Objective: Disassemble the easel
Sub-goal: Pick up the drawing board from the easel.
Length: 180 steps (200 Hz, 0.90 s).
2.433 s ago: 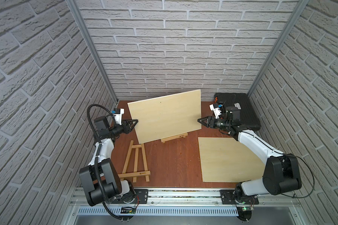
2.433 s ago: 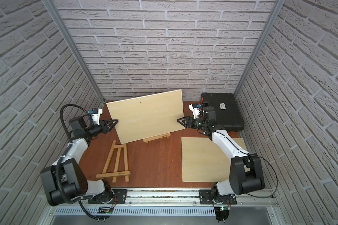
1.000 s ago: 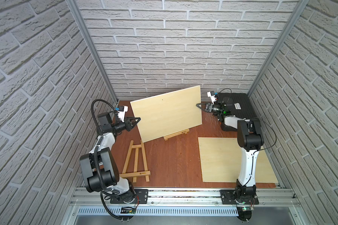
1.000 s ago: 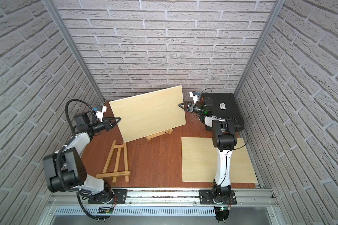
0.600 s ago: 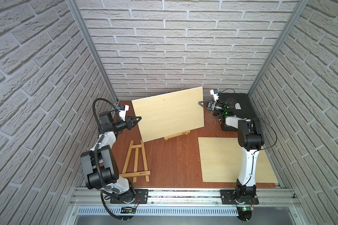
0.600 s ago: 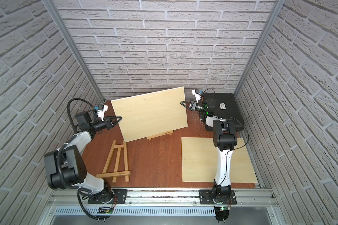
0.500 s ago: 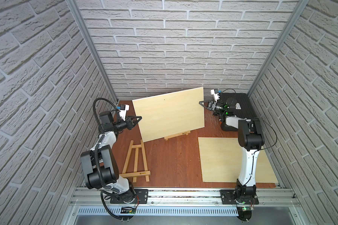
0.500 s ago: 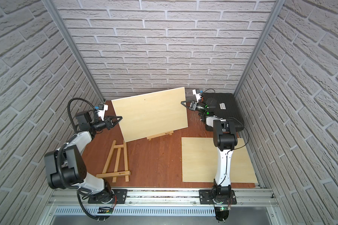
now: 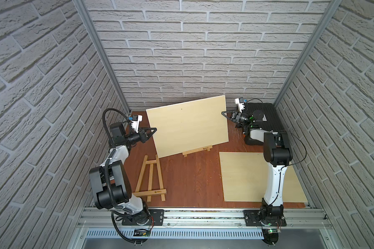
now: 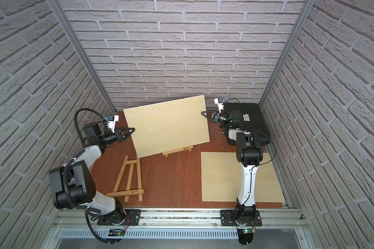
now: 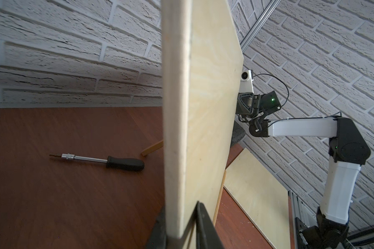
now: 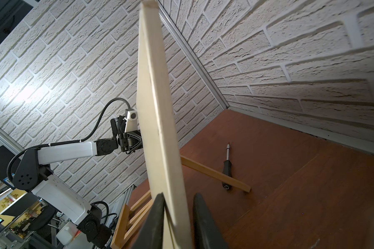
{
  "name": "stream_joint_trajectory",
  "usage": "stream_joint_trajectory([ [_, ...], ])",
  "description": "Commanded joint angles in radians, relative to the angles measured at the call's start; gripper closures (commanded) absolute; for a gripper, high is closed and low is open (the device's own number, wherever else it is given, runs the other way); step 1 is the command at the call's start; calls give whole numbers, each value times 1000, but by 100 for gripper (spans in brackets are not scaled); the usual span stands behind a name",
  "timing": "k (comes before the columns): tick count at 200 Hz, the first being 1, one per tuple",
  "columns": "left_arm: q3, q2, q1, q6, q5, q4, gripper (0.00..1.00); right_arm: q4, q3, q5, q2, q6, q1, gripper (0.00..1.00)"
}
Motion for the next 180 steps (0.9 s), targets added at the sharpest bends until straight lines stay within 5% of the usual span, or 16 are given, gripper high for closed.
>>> stream_joint_trajectory([
  [1, 12, -13, -29, -23, -53, 69, 89, 29, 27, -10, -42, 41, 33, 86],
  [138, -32, -112, -117, 188, -242, -18, 95, -291, -96, 81, -135, -382, 76, 88],
  [180, -52, -146, -145, 243, -309, -28, 96, -592, -124, 115, -178, -668, 84, 90],
])
